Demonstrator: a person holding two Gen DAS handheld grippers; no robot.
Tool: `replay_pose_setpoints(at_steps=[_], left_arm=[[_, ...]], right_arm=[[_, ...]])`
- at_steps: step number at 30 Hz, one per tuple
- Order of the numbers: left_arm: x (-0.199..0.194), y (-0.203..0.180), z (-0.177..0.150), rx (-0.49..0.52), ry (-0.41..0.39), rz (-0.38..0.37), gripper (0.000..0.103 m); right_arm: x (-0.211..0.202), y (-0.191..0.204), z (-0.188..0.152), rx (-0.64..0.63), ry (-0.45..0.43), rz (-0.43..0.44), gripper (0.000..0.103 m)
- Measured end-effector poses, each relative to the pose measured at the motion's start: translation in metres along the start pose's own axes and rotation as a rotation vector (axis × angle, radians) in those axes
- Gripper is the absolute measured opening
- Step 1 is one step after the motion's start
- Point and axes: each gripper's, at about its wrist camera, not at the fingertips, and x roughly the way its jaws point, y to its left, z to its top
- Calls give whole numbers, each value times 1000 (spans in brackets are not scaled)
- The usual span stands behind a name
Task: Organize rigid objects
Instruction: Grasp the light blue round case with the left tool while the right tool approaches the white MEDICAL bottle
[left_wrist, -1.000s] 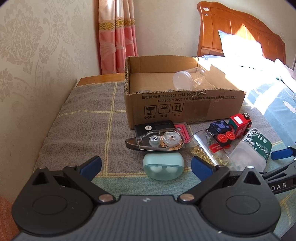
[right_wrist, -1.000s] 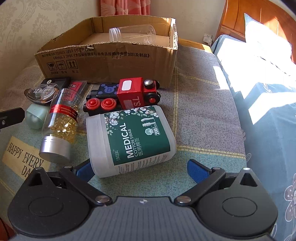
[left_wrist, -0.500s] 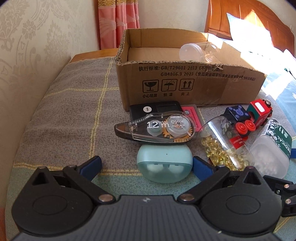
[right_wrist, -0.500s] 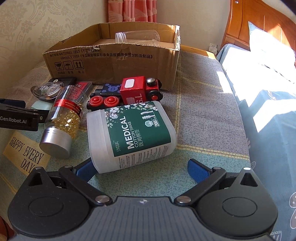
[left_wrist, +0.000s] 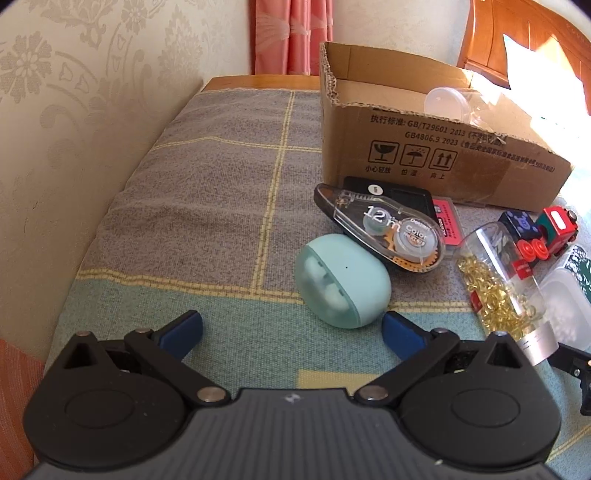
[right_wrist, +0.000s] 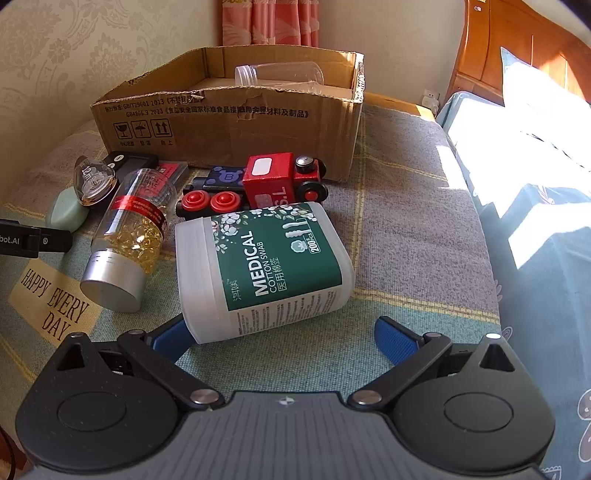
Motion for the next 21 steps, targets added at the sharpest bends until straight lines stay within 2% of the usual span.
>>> replay_pose_setpoints(at_steps=[6, 13, 16, 21], left_arm=[[10, -9, 9, -12, -39, 11, 103], [5, 9, 3, -69, -45, 64, 103], [3, 0, 4, -52, -62, 72, 97], [3, -9, 9, -46, -89, 37, 73]], right_arm=[[-1, 0, -1, -1, -5, 0, 103], [-1, 0, -1, -1, -9, -1, 103], [-2, 1, -1, -3, -11, 0, 103], [-2, 0, -2, -9, -22, 5, 103]])
